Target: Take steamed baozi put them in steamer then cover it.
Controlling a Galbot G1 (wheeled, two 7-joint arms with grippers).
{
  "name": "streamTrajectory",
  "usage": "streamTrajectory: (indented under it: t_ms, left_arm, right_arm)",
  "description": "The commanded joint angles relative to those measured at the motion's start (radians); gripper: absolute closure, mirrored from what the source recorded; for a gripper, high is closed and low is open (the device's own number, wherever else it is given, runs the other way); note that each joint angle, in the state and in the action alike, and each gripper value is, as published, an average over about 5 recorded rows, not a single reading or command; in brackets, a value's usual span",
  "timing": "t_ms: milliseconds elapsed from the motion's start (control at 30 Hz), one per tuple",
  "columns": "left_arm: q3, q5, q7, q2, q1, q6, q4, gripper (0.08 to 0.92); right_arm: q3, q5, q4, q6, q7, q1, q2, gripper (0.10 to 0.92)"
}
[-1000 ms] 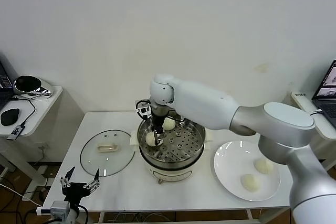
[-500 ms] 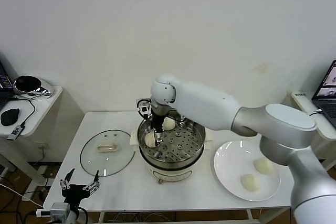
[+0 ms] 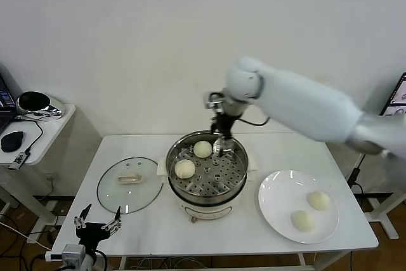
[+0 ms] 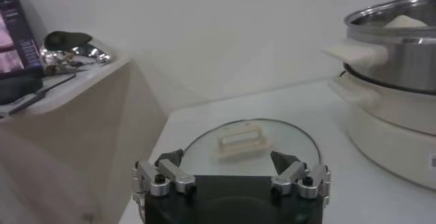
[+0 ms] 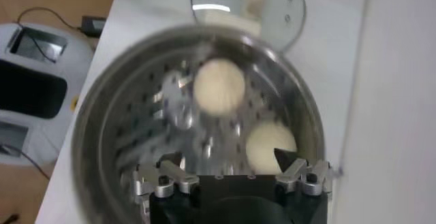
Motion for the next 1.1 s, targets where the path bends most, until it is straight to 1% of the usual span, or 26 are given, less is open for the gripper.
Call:
streamTrajectory:
  t_ms: [33, 167, 367, 567, 833, 1100]
  left_arm:
    - [0.005, 0.002, 0.003, -0.001, 0.002, 0.002, 0.003, 0.177]
    - [0.011, 0.007, 0.004, -0.004, 0.007, 0.004, 0.006, 0.177]
    - [0.011, 0.013, 0.005, -0.003, 0.020, 0.004, 0.006, 0.177]
    - [0.009, 0.020, 0.004, -0.007, 0.031, 0.004, 0.001, 0.177]
    - [0.009, 0.027, -0.005, -0.014, 0.035, 0.002, 0.013, 0.177]
    - [0.015, 0.042, -0.001, -0.024, 0.033, 0.002, 0.018, 0.177]
  right_arm:
    - [0.033, -0.031, 0.194, 0.026, -0.032, -0.012, -0.339, 0.203]
    - [0.136, -0.112, 0.247, 0.047, -0.039, -0.180, -0.451, 0.203]
    - [0.316, -0.220, 0.275, 0.067, -0.037, -0.470, -0.513, 0.203]
    - [0.334, -0.274, 0.280, 0.073, -0.016, -0.593, -0.526, 0.203]
    - [0.437, -0.338, 0.256, 0.071, 0.026, -0.778, -0.510, 0.203]
    - [0.480, -0.355, 0.221, 0.082, 0.035, -0.847, -0.469, 0.203]
